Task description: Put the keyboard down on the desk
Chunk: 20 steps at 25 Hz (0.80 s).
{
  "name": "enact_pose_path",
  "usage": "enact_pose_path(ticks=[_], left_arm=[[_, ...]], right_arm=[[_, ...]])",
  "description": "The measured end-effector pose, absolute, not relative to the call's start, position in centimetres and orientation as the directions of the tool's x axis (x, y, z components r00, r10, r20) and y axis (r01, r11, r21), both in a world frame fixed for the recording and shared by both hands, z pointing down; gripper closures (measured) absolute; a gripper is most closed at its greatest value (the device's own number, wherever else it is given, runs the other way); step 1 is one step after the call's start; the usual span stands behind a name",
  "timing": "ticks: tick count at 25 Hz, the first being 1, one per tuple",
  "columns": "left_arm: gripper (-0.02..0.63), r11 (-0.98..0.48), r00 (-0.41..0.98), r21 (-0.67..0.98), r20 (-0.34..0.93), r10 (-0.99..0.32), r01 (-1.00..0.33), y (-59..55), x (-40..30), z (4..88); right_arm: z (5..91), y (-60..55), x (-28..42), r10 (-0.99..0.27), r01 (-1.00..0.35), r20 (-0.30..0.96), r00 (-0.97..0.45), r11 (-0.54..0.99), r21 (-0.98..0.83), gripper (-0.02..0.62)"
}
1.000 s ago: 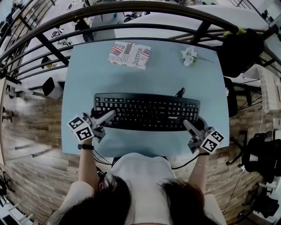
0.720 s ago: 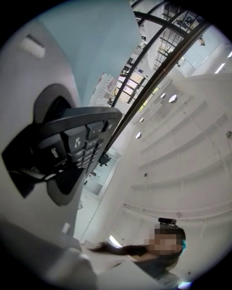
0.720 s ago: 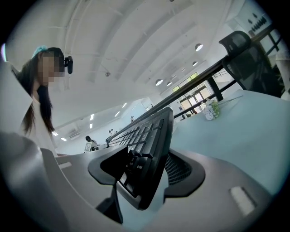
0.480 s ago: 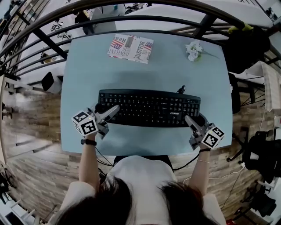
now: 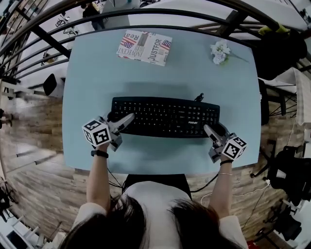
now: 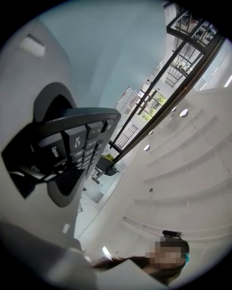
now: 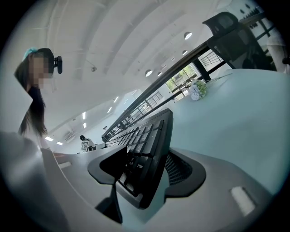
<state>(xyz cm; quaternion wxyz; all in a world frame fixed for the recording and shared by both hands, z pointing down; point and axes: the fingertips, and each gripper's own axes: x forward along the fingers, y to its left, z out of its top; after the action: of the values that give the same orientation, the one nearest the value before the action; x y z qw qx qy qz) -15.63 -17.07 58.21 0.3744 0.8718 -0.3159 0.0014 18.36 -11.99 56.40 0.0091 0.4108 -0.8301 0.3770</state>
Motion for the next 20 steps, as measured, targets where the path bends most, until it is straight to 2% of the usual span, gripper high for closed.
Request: enact_pose_path(ticks=[12, 20], left_arm=[[0.233, -0.412, 0.753, 0.663, 0.374, -0.541, -0.625, -17.0, -15.3, 62.2], [0.213, -0.402, 0.698, 0.592, 0.436, -0.569, -0.698, -16.5, -15.5, 63.0]], right_arm=[[60.8, -12.3, 19.4, -0.640, -0.699, 0.406, -0.653, 0.302, -0.648, 0.347], [62.8, -12.1, 20.2, -0.644, -0.778, 0.499, -0.580, 0.256, -0.574, 0.328]])
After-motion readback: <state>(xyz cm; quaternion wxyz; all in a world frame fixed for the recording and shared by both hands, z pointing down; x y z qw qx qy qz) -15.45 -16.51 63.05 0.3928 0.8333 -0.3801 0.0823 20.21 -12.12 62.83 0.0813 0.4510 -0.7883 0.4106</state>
